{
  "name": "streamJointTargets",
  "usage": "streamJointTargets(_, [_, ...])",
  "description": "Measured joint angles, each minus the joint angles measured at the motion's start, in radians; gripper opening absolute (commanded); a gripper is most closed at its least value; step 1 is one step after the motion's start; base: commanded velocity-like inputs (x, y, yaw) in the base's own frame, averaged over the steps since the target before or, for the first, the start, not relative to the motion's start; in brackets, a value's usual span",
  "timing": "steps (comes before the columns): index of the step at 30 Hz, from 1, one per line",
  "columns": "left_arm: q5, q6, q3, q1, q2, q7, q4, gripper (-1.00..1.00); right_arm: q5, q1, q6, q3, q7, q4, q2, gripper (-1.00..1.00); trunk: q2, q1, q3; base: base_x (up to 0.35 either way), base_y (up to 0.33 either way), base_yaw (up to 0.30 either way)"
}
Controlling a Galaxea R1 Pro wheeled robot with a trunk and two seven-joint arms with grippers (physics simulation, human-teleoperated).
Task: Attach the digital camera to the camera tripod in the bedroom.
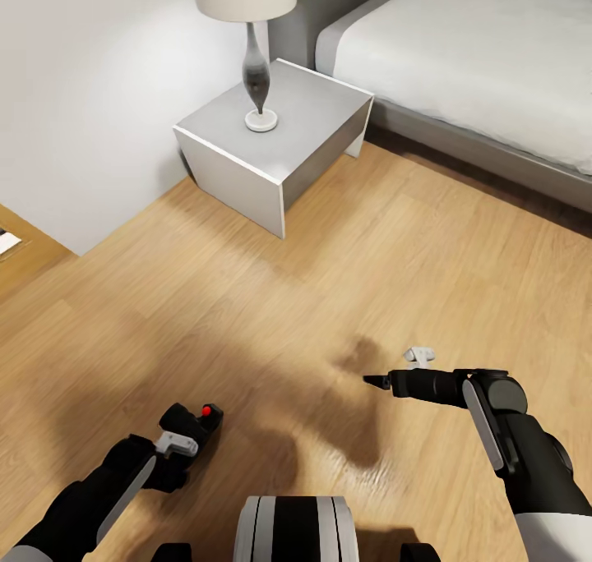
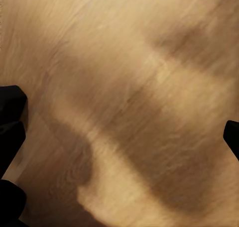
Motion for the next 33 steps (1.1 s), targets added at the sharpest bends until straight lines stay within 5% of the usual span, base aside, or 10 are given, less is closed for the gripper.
streamJointTargets(6, [-0.012,0.033,0.033,0.002,-0.034,-0.01,-0.007,1.0,0.001,0.0,0.002,0.001,-0.001,0.002,0.011,1.0,0.0,0.0,0.0,0.0,0.0,0.0])
streamJointTargets(18, [-0.01,-0.031,-0.01,0.004,0.033,-0.012,0.06,1.0,0.009,0.0,0.0,0.001,-0.007,0.002,0.012,1.0,0.0,0.0,0.0,0.0,0.0,0.0])
streamJointTargets(24, [-0.012,-0.065,-0.013,0.004,0.037,-0.035,0.094,1.0,0.009,0.0,0.0,0.001,-0.009,0.002,0.012,1.0,0.0,0.0,0.0,0.0,0.0,0.0])
streamJointTargets(33, [-0.067,-0.116,-0.012,0.004,0.038,-0.09,0.145,1.0,0.01,0.0,-0.001,0.001,-0.01,0.002,0.012,1.0,0.0,0.0,0.0,0.0,0.0,0.0])
